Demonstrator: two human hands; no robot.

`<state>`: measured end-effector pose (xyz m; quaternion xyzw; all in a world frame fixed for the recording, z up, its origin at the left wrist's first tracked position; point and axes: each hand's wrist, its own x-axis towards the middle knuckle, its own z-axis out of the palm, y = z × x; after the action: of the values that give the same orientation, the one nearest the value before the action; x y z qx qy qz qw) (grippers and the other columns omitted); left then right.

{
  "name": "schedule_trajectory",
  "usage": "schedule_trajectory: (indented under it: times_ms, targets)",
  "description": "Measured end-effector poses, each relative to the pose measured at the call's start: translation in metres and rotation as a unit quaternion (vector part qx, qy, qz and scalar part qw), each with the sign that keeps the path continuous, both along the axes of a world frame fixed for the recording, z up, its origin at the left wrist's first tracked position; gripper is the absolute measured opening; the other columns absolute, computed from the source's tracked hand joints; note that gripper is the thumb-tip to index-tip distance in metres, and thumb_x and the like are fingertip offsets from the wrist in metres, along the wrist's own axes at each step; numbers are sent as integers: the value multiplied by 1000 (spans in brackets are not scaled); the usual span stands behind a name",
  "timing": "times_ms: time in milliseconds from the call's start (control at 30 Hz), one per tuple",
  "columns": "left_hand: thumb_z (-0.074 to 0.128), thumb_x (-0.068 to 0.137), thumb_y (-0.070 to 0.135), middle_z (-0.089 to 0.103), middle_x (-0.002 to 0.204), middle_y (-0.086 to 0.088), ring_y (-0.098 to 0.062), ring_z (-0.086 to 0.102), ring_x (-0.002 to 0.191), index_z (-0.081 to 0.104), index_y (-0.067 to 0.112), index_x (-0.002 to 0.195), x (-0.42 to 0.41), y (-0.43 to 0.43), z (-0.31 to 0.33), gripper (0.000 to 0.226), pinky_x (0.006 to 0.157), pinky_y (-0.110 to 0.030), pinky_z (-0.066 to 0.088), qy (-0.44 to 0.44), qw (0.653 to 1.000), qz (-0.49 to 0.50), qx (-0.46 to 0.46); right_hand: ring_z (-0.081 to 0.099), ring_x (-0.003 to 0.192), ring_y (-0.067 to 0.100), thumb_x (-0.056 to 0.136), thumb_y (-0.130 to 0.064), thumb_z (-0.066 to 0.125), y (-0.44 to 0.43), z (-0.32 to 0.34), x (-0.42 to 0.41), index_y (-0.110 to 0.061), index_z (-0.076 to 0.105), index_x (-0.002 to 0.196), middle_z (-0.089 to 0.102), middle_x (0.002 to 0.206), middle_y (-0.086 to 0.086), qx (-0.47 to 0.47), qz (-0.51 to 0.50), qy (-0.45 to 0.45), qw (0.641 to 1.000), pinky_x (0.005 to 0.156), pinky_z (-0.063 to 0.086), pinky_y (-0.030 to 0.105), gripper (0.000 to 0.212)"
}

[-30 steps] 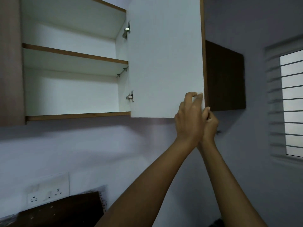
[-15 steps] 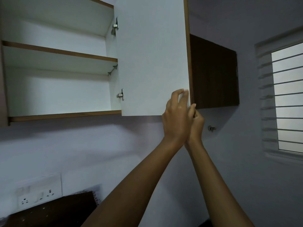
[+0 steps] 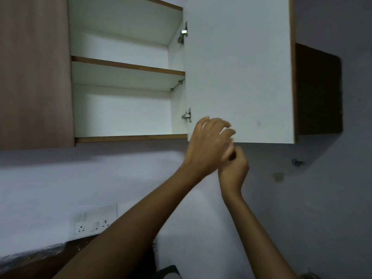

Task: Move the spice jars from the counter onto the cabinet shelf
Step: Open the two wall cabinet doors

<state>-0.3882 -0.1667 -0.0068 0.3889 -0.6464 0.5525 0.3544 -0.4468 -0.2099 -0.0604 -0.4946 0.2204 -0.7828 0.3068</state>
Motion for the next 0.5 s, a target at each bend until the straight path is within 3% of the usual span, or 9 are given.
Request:
schedule_trajectory:
  times_ms: [100,167,367,500]
  targets:
    - [46,83,24,68,95,0,-19,62,96,69,17,91,76,32,9,26,100,-38,35,-18,995,99,0,51,80,18,80,-6,63,7,-5,47,-10,56,73,61,77,2,-90,-139,175,970,73,39,30,10]
    - [44,82,23,68,94,-1,-20,62,96,69,16,90,130,56,11,27,101,-40,36,-15,988,155,9,54,87,26,78,-6,64,12,-4,79,-7,62,82,65,86,6,-123,-184,232,947,81,36,34,4]
    - [65,74,12,66,115,-9,-31,56,117,70,12,97,271,119,2,23,104,-51,36,59,944,323,35,49,120,30,76,-14,64,34,7,190,-11,60,117,58,126,8,-210,-180,344,897,94,38,45,42]
    - [65,73,9,58,129,-12,-34,49,125,68,11,105,331,147,-8,32,106,-54,32,108,917,380,52,45,127,33,78,-19,60,53,17,253,-10,56,124,53,134,12,-248,-184,387,869,97,38,49,47]
